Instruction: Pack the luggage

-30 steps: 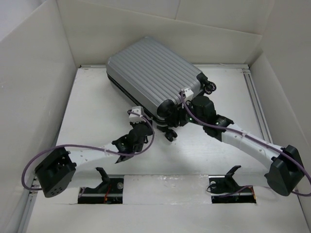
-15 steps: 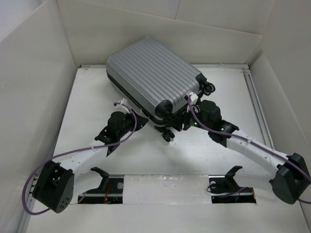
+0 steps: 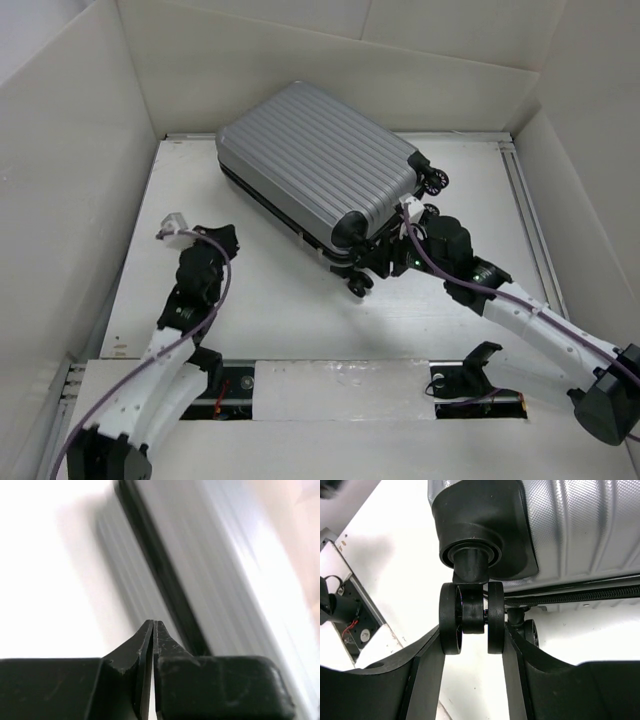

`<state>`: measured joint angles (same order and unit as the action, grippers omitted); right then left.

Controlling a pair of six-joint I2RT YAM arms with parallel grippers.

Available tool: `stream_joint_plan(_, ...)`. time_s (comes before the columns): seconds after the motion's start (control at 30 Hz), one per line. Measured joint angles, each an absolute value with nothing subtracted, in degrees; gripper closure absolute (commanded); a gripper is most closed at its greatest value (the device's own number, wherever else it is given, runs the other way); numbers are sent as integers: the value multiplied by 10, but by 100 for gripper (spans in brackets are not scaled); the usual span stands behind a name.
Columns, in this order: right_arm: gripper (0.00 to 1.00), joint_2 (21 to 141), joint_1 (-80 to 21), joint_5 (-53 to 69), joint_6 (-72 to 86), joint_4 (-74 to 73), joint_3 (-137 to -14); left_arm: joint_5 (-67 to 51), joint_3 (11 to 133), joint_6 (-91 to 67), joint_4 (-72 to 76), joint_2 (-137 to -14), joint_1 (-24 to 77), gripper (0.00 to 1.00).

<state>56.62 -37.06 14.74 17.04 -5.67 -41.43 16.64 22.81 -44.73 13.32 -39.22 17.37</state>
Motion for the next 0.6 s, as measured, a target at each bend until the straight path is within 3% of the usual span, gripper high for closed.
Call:
stream_joint_plan(0.17,100,561,-370,143,169,-69,-414,252,189,-435,111,-258,172,100)
stream_joint_plan(0.33,100,560,-372,142,169,-70,-414,151,161,-408,180,-356,192,99)
stream_joint_plan(0.4,100,560,-373,140,169,-70,-414,115,162,-381,202,-418,234,83)
stream_joint_plan(0.43,100,560,-376,139,169,-70,-414,105,163,-366,211,-448,263,63)
stream_joint_plan(0.47,100,561,-376,138,169,-70,-414,95,166,-348,217,-471,294,53)
stream_joint_plan(0.53,100,564,-376,139,169,-70,-415,78,175,-320,236,-513,361,43)
stream_joint_plan(0.6,100,569,-378,139,169,-68,-415,64,190,-299,251,-545,404,40)
